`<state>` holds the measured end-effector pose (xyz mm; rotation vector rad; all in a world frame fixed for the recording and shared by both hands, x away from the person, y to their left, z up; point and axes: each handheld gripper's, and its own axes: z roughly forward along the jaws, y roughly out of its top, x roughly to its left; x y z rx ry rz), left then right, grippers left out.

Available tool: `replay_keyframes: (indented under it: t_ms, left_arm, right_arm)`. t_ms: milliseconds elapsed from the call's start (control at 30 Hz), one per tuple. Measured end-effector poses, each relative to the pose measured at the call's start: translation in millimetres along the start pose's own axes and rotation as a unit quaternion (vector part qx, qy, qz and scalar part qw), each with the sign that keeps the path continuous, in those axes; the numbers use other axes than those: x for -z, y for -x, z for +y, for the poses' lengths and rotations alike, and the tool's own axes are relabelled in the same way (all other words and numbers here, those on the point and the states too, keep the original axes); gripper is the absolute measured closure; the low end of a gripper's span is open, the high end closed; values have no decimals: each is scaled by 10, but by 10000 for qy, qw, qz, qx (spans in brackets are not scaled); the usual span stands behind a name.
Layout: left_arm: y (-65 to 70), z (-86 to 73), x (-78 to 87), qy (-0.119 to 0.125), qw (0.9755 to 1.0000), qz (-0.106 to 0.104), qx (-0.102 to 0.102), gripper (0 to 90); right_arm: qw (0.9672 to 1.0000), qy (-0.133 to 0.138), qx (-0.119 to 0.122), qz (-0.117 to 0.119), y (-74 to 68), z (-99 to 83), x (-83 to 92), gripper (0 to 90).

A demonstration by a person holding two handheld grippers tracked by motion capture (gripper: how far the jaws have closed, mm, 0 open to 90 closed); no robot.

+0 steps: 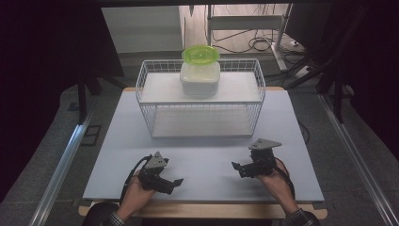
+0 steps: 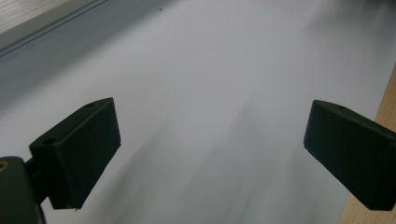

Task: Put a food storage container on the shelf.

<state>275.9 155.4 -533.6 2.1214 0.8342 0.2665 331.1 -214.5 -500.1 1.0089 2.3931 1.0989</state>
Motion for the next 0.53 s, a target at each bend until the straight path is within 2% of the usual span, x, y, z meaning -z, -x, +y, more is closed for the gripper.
replay_keyframes:
  t_ms: [367,533]
  left_arm:
    - [-2,-12,-29,-142,9999,22,-3,36]
    - [-6,-9,-29,-133,9999,27,0,35]
  right_arm:
    - [9985,-518,128,104,-84,-112,-191,0]
    - [9984,-539,162,73,-97,-109,-211,0]
